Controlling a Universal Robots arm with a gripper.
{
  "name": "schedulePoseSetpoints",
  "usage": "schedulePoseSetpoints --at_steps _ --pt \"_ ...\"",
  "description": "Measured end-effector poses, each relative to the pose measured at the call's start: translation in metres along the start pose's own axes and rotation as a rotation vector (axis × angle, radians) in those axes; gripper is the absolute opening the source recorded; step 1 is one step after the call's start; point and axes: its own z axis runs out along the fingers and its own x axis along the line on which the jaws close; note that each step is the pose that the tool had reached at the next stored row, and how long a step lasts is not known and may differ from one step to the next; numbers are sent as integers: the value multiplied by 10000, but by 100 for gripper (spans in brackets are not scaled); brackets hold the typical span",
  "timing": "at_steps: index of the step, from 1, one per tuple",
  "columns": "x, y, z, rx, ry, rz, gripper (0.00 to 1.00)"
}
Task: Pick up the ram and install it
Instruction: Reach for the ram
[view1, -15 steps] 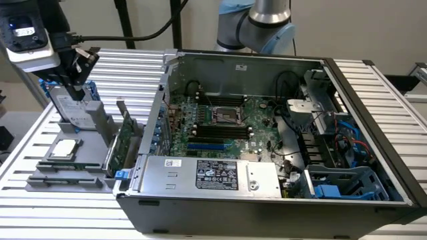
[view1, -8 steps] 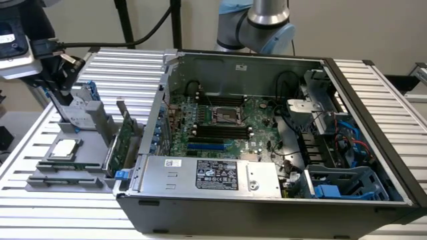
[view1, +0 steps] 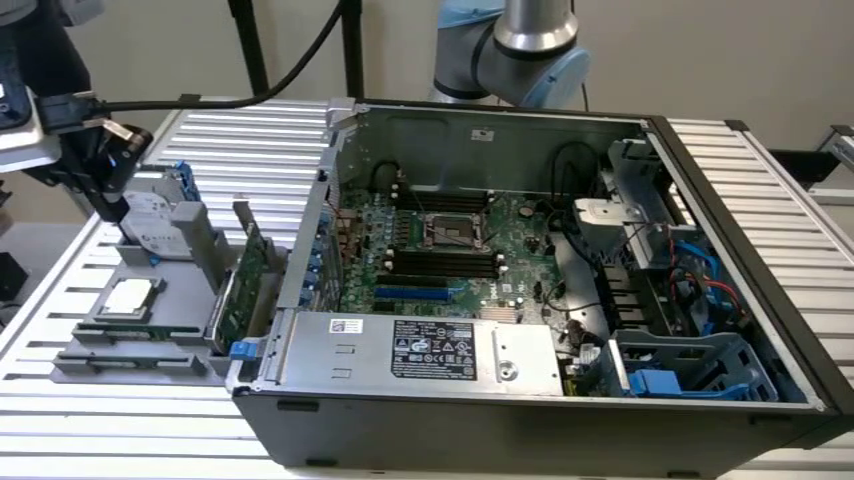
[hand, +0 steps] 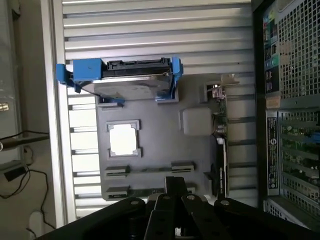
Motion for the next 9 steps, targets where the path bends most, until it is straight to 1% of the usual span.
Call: schedulePoseSetpoints --at_steps 4,9 --pt "37 -51 21 23 94 4 0" --pt "71 -116 46 53 226 9 0"
